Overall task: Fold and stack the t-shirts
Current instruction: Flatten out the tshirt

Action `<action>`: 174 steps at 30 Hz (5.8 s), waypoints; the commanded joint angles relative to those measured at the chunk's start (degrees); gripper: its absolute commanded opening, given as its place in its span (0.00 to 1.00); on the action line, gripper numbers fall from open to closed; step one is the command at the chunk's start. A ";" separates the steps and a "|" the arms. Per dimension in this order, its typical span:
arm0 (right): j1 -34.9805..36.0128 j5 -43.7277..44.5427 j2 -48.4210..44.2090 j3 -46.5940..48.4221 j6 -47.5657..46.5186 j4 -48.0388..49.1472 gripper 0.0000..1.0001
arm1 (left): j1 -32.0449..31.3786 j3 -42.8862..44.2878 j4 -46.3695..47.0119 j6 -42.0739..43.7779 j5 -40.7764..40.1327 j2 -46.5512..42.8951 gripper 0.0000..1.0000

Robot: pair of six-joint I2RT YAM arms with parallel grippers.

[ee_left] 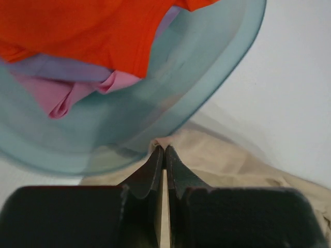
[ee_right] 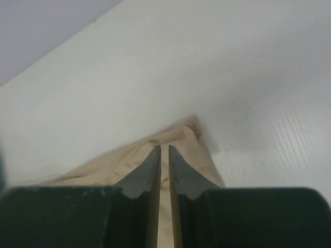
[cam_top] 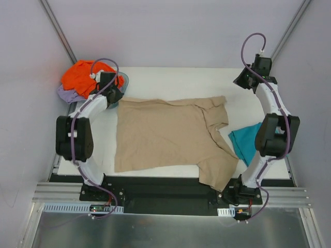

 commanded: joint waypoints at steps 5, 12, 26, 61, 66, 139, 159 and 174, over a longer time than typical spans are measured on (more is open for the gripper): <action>0.64 -4.67 15.53 17.14 -2.70 1.24 0.13 | 0.58 15.96 5.02 0.84 4.47 14.97 0.00; 1.52 -4.41 15.99 17.07 -5.25 -2.19 0.19 | 0.58 16.49 4.50 1.63 4.73 15.86 0.00; 7.93 3.67 -3.17 -3.76 -6.57 -9.39 0.86 | -1.97 5.95 3.62 2.07 11.06 -6.08 0.99; 5.13 15.46 21.61 10.55 -4.98 -32.51 0.03 | -14.19 -28.33 -2.53 -1.97 13.88 -7.96 0.99; 2.76 15.81 23.88 16.79 -9.12 -31.28 0.01 | -13.40 -29.47 -4.82 -1.18 13.35 -7.78 0.99; 27.29 10.01 1.87 0.87 4.23 -20.03 0.97 | -5.93 -22.71 -19.85 -1.18 9.83 -24.75 0.99; 19.98 3.24 31.71 26.90 3.71 -19.16 0.66 | -5.93 -19.37 -19.76 0.31 7.19 -18.51 0.99; 19.19 -1.06 31.72 25.42 8.10 -6.25 0.08 | -5.93 -19.37 -19.85 1.02 6.40 -17.72 0.99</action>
